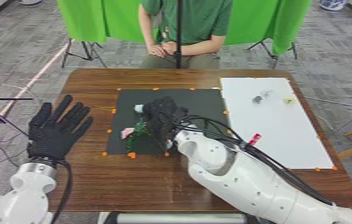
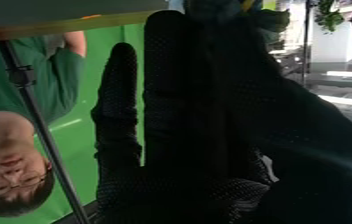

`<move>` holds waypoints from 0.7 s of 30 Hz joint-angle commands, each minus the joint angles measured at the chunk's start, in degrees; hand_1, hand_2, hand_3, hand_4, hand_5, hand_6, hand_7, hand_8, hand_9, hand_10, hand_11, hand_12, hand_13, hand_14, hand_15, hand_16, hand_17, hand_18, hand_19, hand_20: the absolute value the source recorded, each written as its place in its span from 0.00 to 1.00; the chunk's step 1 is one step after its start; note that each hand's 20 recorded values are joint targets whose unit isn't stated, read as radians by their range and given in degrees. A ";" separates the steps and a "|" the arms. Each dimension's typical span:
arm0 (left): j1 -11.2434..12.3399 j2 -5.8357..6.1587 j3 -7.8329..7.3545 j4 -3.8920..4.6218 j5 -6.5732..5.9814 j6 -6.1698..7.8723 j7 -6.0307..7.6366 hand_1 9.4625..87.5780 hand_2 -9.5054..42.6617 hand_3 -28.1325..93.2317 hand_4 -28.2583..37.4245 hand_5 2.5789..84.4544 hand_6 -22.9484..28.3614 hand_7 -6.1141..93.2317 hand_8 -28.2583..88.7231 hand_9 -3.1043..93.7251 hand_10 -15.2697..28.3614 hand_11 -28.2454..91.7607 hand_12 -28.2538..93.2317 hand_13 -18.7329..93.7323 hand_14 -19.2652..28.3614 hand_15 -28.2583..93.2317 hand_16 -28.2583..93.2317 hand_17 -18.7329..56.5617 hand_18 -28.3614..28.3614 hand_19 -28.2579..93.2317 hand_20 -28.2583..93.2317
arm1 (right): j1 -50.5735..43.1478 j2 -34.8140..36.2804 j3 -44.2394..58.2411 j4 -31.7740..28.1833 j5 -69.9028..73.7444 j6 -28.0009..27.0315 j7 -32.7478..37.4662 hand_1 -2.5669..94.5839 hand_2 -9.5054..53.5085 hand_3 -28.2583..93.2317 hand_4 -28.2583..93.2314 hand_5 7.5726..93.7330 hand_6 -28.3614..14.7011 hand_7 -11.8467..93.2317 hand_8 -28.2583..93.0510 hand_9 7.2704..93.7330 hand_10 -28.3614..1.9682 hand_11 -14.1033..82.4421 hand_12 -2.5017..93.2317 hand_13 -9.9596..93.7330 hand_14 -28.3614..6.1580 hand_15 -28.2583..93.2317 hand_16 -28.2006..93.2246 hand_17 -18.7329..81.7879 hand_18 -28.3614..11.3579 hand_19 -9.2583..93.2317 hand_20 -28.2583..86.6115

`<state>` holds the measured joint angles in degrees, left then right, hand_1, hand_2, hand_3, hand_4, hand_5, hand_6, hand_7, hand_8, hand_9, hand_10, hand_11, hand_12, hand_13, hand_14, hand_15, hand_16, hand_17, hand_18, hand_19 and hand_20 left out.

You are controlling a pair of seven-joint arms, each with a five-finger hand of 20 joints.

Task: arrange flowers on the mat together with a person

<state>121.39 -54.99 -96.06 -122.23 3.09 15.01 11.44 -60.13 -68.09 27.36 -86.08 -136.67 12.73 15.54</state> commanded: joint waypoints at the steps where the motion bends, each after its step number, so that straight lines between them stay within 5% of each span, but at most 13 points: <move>1: 0.24 -0.12 0.09 0.13 -0.21 -0.31 -0.41 0.24 0.42 0.81 0.00 0.48 0.58 0.15 0.16 0.42 0.71 0.41 0.29 0.42 0.73 0.50 0.16 0.18 0.75 0.53 0.35 | -0.88 -0.90 1.25 -0.77 -1.78 -2.40 0.84 0.63 0.00 0.82 0.00 0.60 0.76 0.65 0.17 0.78 0.74 0.25 0.43 0.70 0.78 0.51 0.56 0.48 0.36 0.71 0.54; 14: 0.54 -0.33 -0.20 0.00 -0.87 0.03 -0.45 0.24 0.42 0.81 0.00 0.48 0.58 0.15 0.16 0.42 0.71 0.41 0.29 0.42 0.73 0.50 0.16 0.18 0.75 0.53 0.35 | -2.32 -0.52 2.37 -3.08 -1.32 -3.69 0.44 0.64 0.00 0.82 0.00 0.61 0.76 0.60 0.12 0.70 0.70 0.32 0.29 0.67 0.79 0.49 0.54 0.47 0.36 0.71 0.52; 21: 0.24 -0.44 -0.21 0.32 -1.00 0.14 -0.54 0.24 0.42 0.82 0.00 0.48 0.58 0.15 0.16 0.42 0.71 0.41 0.29 0.42 0.73 0.50 0.16 0.18 0.75 0.53 0.35 | -2.71 -0.49 2.93 -3.46 -1.40 -3.28 -0.15 0.63 0.00 0.83 0.00 0.69 0.76 0.46 0.13 0.68 0.67 0.34 0.21 0.66 0.76 0.49 0.53 0.47 0.36 0.70 0.51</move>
<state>121.42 -54.99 -96.19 -122.24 2.53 15.06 11.41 -62.52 -68.47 29.52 -88.73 -137.28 9.20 16.16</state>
